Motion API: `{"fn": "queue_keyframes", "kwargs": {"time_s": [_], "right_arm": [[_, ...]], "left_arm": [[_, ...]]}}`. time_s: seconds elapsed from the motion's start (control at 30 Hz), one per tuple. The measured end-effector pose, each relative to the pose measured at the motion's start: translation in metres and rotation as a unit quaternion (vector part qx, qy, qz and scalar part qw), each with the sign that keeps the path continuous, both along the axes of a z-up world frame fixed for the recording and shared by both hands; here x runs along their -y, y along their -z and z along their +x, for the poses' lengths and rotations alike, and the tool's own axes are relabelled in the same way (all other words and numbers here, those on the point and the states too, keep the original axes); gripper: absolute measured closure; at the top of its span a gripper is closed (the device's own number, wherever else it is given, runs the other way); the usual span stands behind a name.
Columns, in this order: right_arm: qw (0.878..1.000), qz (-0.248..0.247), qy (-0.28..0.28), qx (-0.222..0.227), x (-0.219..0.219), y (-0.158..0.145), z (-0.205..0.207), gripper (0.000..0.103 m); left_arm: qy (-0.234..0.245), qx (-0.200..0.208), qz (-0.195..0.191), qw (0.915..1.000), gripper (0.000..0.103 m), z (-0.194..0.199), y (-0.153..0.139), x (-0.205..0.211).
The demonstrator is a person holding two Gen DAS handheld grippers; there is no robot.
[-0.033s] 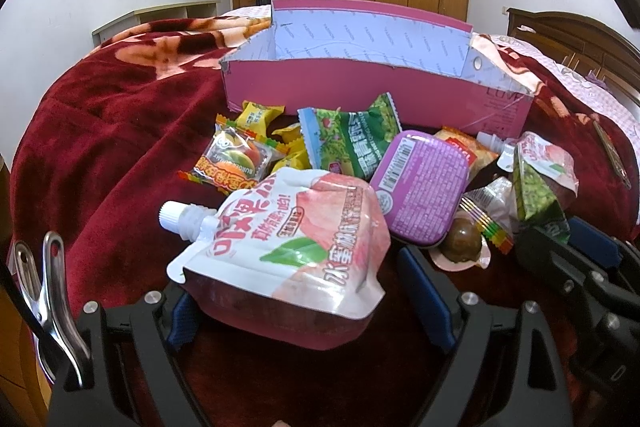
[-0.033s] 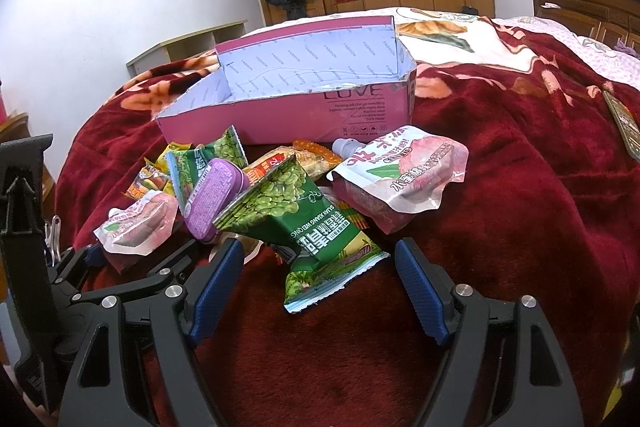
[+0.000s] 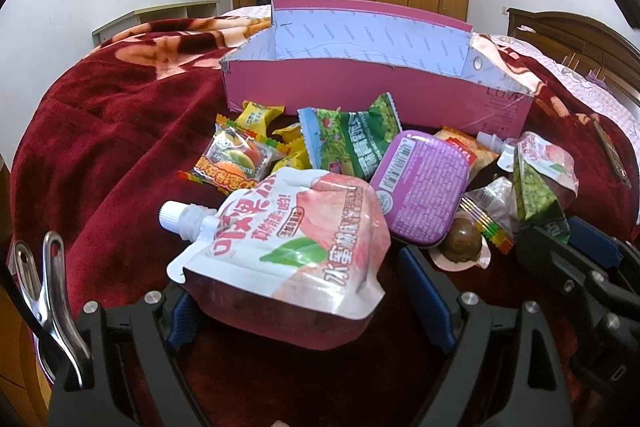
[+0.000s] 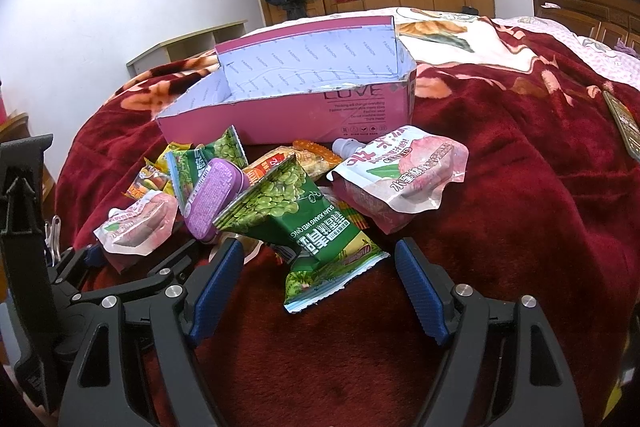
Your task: Organize snacks
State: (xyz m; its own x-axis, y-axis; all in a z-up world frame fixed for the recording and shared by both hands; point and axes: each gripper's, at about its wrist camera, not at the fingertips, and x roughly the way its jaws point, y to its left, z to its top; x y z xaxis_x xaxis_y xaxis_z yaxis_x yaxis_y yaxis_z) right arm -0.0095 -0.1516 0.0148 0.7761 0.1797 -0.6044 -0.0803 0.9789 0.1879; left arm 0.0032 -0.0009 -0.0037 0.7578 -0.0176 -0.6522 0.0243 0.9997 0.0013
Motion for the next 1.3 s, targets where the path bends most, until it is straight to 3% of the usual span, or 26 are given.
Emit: {"fn": "queue_keyframes", "kwargs": {"time_s": [1.03,1.3], "right_arm": [[1.0,0.01,-0.001,0.017,-0.003,-0.009,-0.013,0.023],[1.0,0.018,-0.004,0.025,0.0,-0.013,-0.018,0.023]], "left_arm": [[0.03,0.006,-0.033,0.999,0.013,-0.02,-0.015,-0.017],[0.017,0.018,-0.04,0.9989,0.013,-0.025,-0.024,-0.028]]}}
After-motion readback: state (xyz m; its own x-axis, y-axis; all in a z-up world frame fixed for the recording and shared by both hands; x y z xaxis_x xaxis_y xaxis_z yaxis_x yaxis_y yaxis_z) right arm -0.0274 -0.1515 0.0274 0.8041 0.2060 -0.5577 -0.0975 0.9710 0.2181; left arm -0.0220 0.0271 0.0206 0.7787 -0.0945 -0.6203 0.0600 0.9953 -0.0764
